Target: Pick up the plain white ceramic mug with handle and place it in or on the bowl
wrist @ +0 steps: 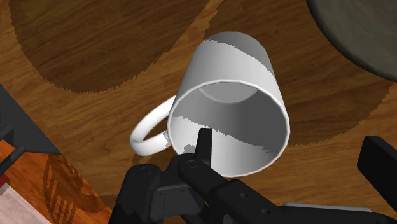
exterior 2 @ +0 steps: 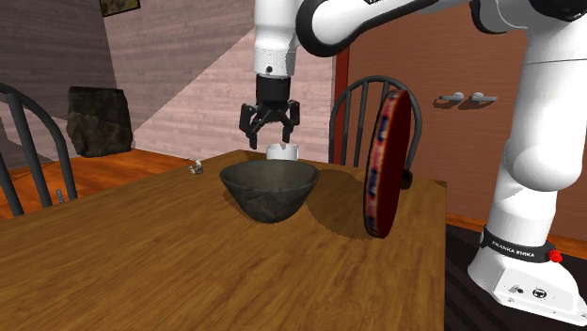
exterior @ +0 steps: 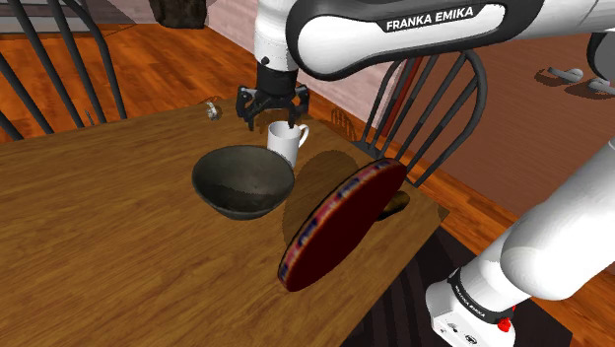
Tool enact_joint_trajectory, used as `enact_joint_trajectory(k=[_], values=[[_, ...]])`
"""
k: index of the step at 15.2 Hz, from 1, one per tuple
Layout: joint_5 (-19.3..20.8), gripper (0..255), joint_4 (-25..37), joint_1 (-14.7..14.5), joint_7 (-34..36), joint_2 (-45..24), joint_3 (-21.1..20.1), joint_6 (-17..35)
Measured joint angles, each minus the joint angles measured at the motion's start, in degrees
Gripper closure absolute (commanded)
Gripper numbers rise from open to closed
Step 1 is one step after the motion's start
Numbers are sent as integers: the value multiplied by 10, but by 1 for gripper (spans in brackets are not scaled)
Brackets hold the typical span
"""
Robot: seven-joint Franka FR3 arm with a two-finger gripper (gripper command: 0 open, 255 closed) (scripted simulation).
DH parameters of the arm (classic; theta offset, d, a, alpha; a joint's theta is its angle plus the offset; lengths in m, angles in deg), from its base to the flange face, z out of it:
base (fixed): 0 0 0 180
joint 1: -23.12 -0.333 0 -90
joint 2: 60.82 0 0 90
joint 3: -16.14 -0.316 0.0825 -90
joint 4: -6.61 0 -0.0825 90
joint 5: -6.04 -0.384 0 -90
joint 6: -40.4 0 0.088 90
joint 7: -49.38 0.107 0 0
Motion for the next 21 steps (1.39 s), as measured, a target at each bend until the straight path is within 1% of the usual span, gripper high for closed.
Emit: enact_joint_trajectory(k=[5,11,12,21], values=[[14,0,-20,0,11,-16,2,32],[16,0,-23,0,12,-19,2,38],[16,255,-23,0,12,-19,2,38],[16,255,-23,0,12,-19,2,38]])
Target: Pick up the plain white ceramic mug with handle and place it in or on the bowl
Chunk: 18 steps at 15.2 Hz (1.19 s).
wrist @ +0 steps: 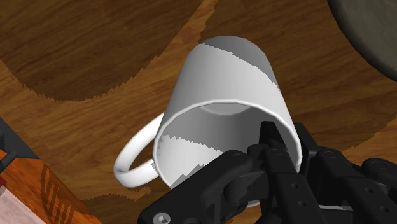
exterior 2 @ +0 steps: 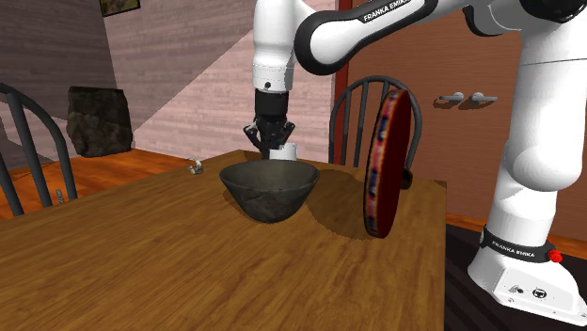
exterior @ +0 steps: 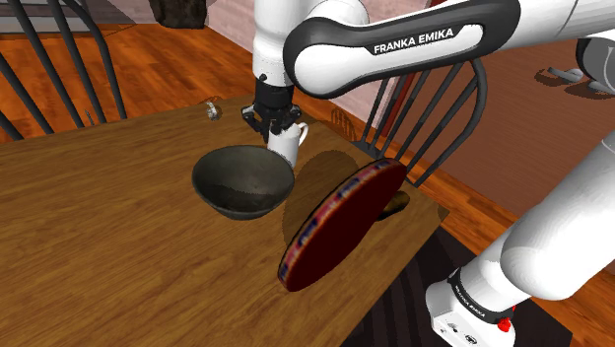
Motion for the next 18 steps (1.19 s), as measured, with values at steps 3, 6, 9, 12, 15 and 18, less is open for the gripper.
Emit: enact_joint_trajectory(k=[3,6,9,12,15,18], values=[[-3,255,6,0,-3,4,0,-8],[-7,255,24,0,-8,6,-1,-29],[-12,255,43,1,-15,10,-1,-50],[-16,255,61,0,-19,15,-2,-71],[-18,255,83,0,-24,16,-2,-94],[-20,255,103,0,-27,16,-2,-114]])
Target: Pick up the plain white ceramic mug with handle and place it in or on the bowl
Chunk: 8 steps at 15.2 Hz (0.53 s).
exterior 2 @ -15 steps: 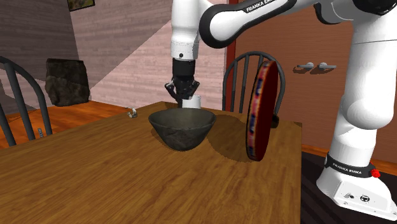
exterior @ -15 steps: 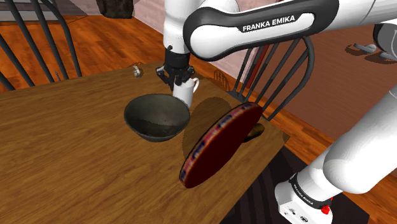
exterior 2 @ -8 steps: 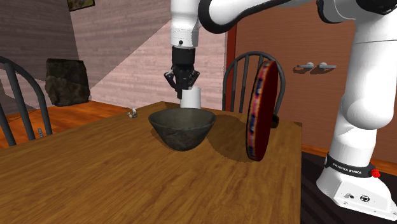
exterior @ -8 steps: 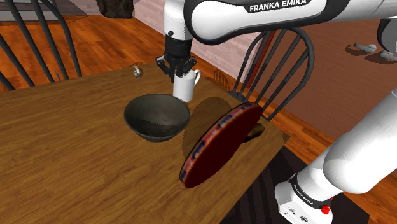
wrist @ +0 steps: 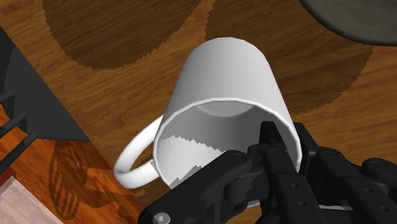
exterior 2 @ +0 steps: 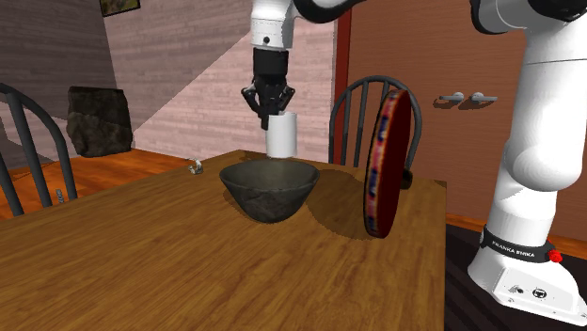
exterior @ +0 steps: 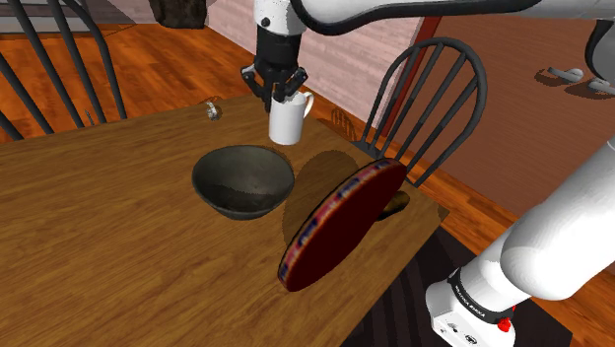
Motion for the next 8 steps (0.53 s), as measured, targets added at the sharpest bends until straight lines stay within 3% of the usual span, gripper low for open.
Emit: enact_joint_trajectory(k=[8], values=[[1,255,70,-4,-7,-6,-3,-65]])
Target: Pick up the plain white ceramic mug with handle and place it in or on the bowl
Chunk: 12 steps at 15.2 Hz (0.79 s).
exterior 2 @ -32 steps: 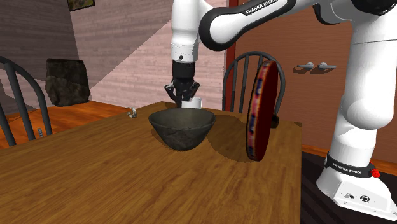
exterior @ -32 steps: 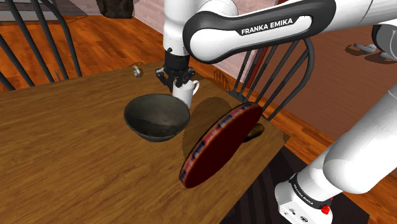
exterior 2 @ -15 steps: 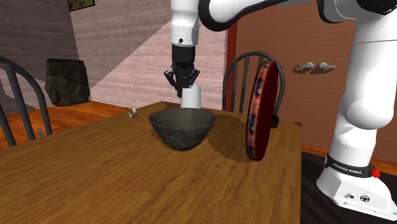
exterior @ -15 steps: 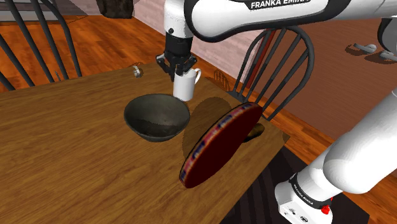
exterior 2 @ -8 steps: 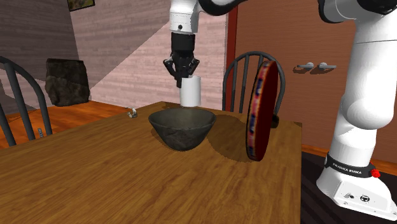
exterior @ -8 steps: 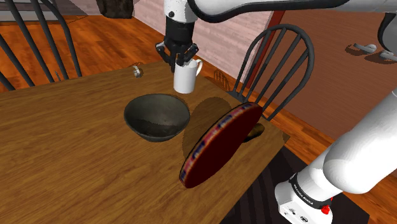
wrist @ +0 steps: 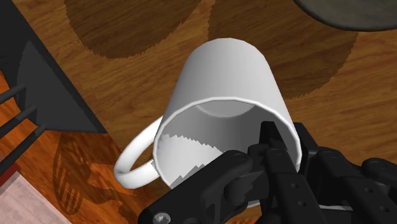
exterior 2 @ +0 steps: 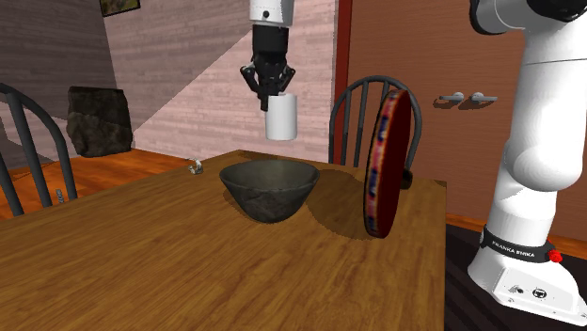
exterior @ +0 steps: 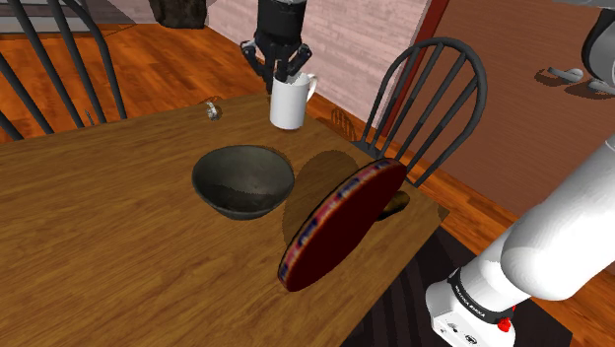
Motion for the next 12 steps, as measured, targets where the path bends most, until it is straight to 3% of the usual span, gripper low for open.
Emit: enact_joint_trajectory(k=[8,12], values=[[9,255,79,-7,-4,-18,-4,-64],[25,255,118,-37,38,-36,-23,-97]])
